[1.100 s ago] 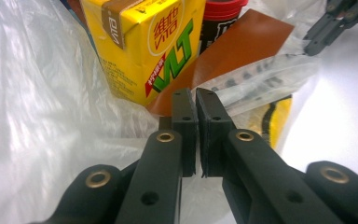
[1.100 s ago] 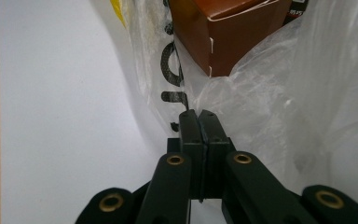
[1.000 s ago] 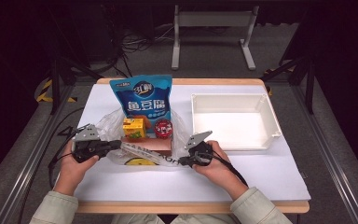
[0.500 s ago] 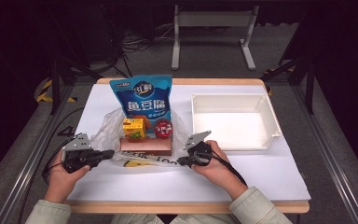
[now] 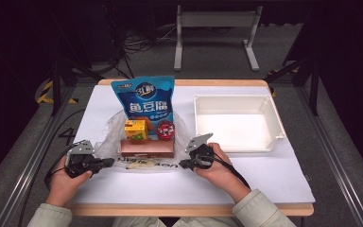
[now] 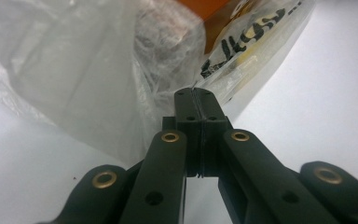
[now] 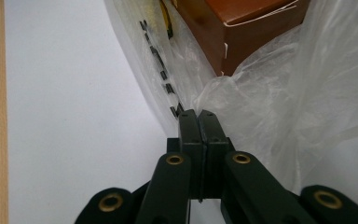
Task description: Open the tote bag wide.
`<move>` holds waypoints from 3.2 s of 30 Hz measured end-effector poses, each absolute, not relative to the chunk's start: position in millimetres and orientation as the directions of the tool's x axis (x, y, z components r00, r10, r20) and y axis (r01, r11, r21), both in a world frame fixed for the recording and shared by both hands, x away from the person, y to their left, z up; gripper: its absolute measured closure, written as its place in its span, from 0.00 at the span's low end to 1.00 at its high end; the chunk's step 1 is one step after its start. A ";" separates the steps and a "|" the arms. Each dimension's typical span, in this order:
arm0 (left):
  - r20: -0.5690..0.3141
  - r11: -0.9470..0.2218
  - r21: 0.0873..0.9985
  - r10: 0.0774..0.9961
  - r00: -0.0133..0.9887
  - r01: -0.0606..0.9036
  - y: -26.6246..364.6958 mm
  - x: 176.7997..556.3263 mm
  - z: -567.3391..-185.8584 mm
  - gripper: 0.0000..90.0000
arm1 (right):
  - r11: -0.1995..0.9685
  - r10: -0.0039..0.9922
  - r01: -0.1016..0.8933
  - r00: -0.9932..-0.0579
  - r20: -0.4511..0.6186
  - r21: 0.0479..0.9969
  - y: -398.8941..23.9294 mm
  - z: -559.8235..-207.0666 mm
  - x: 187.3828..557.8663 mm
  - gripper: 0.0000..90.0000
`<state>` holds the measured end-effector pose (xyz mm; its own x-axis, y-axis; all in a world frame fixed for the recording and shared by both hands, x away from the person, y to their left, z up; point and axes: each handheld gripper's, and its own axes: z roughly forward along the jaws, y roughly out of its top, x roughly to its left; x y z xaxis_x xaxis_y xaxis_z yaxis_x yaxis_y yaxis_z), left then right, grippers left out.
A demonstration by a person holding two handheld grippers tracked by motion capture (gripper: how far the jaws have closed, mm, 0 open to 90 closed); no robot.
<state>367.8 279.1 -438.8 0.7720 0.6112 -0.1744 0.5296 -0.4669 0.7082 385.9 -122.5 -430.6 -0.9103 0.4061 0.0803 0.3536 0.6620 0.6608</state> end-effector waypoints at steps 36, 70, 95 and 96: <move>-0.190 -0.295 0.826 0.655 0.731 0.479 270.4 375.1 -412.6 0.48 | 0.669 0.413 0.360 -0.908 0.078 0.650 -119.7 -434.3 386.2 1.00; -0.121 -0.333 0.769 0.762 0.636 0.545 284.9 374.4 -425.3 1.00 | 0.678 0.416 0.358 -0.907 0.065 0.642 -121.9 -433.8 384.6 1.00; -0.192 -0.341 0.708 0.749 0.634 0.618 292.4 378.3 -451.2 0.89 | 0.671 0.476 0.413 -0.877 0.070 0.616 -160.0 -431.6 374.6 1.00; -0.195 -0.342 0.717 0.739 0.645 0.607 292.1 377.6 -450.1 0.86 | 0.671 0.472 0.409 -0.879 0.069 0.618 -160.1 -430.7 374.6 1.00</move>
<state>377.6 292.1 -450.1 0.6451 0.7389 -0.1946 0.6075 -0.3415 0.7172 374.6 -160.1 -430.7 -0.8788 0.4722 0.0690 0.4093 0.6713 0.6179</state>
